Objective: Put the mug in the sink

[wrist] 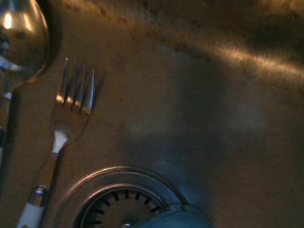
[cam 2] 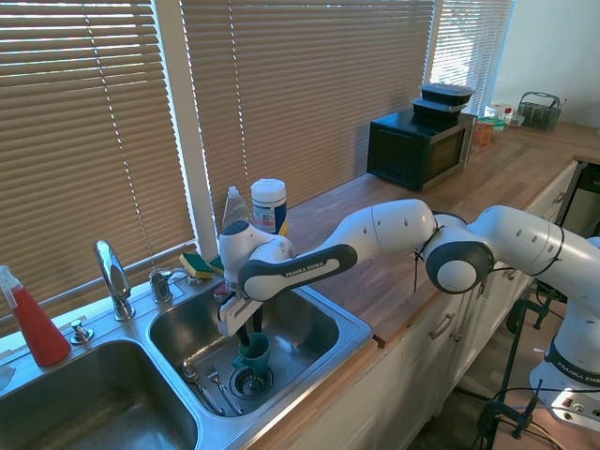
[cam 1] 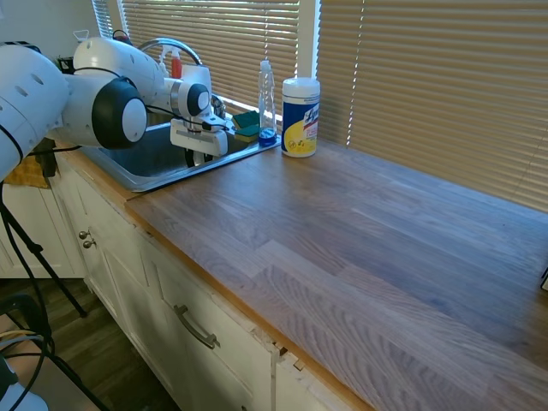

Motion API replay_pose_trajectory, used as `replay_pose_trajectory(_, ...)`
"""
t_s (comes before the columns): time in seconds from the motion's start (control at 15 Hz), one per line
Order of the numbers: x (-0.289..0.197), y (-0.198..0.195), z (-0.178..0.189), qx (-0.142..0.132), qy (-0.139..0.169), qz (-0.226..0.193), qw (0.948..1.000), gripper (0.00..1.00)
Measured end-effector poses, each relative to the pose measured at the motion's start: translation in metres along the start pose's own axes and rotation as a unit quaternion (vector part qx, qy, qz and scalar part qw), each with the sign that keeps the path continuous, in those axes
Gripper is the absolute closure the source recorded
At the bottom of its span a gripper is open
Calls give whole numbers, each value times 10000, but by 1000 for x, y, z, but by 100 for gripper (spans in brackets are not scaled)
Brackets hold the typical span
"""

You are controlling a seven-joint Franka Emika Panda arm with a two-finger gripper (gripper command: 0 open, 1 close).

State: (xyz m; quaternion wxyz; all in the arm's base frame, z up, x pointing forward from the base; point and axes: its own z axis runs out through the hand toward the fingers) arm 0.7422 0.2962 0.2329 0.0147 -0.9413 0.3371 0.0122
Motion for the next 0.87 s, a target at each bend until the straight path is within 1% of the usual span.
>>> replay_pose_trajectory(0.2,-5,-3,-50,58,176,-85,9998,0)
replay_pose_trajectory(0.47,-19,0,-95,61,419,-184,9989,0)
replay_pose_trajectory(0.67,-25,13,-118,71,520,-215,9984,0)
replay_pose_trajectory(0.87,-31,28,-125,83,563,-230,9981,0)
